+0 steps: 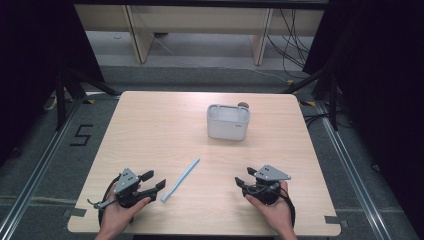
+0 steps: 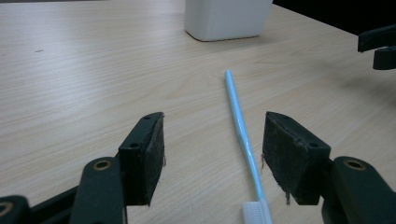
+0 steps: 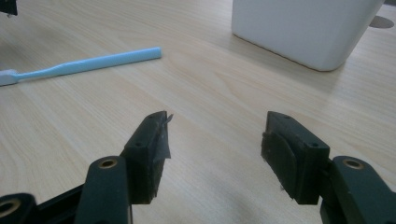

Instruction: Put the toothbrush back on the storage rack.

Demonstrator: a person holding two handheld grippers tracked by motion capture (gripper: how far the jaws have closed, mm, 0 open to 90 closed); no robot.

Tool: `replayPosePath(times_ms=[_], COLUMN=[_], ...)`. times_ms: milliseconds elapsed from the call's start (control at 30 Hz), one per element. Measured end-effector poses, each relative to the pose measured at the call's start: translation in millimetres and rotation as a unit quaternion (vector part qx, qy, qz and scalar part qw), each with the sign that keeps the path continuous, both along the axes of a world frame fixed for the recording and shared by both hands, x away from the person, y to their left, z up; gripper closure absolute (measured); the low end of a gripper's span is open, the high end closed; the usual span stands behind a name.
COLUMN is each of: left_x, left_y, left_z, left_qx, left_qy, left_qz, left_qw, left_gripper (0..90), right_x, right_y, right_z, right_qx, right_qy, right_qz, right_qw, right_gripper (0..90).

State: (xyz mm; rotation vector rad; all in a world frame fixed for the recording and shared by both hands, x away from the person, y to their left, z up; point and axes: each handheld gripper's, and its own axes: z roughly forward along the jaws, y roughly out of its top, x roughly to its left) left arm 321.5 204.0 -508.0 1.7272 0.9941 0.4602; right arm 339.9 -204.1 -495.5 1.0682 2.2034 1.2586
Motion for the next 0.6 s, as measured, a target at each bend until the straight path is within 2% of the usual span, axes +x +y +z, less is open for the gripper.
replayPosePath(times_ms=[33,100,167,200,367,400,433,467,500,533,567,600], left_x=[0.4,5.0,8.5,10.9,24.1,27.2,30.9,34.7,38.0,42.3,44.8,48.7], left_y=[-0.9,-3.4,-5.9,-7.3,-17.0,-19.1,-21.8,-23.6,-26.6,-31.2,-33.5,-35.8], left_z=[2.3,6.0,9.9,12.1,28.2,31.6,34.4,37.0,39.0,40.7,42.0,44.5], left_qx=[0.008,0.011,0.024,0.033,0.066,0.079,0.092,0.119,0.134,0.147,0.154,0.163], left_qy=[0.007,0.022,0.037,0.039,0.078,0.088,0.105,0.123,0.138,0.149,0.155,0.168], left_qz=[0.002,-0.008,-0.011,-0.014,-0.03,-0.034,-0.041,-0.051,-0.055,-0.064,-0.071,-0.081], left_qw=[0.9999,0.9997,0.999,0.9986,0.9943,0.9923,0.9893,0.984,0.9797,0.9757,0.9733,0.9689], left_gripper=[38.8,39.1,37.8,38.0,39.4,39.4,38.7,36.9,36.1,36.1,36.0,36.1], right_x=[0.4,0.0,0.5,-1.5,0.3,0.2,0.3,0.1,0.9,1.4,0.7,-0.2], right_y=[-0.5,0.4,-0.1,1.8,2.1,2.0,2.3,2.5,3.0,2.3,2.8,2.7], right_z=[0.4,0.7,1.6,2.0,1.8,2.2,2.0,2.5,2.1,2.7,3.2,3.8], right_qx=[-0.005,0.001,-0.01,-0.003,-0.01,-0.011,-0.01,-0.01,-0.007,-0.008,-0.01,-0.015], right_qy=[-0.008,0.001,-0.007,0.009,0.005,0.007,0.006,0.009,0.008,0.014,0.015,0.012], right_qz=[0.0,0.0,-0.001,-0.006,0.005,0.007,0.006,0.006,0.011,0.02,0.017,0.011], right_qw=[1.0,1.0,0.9999,0.9999,0.9999,0.9999,0.9999,0.9999,0.9999,0.9997,0.9997,0.9998], right_gripper=[41.4,41.2,41.1,41.0,40.8,40.8,40.8,40.8,40.7,40.6,40.5,40.5])
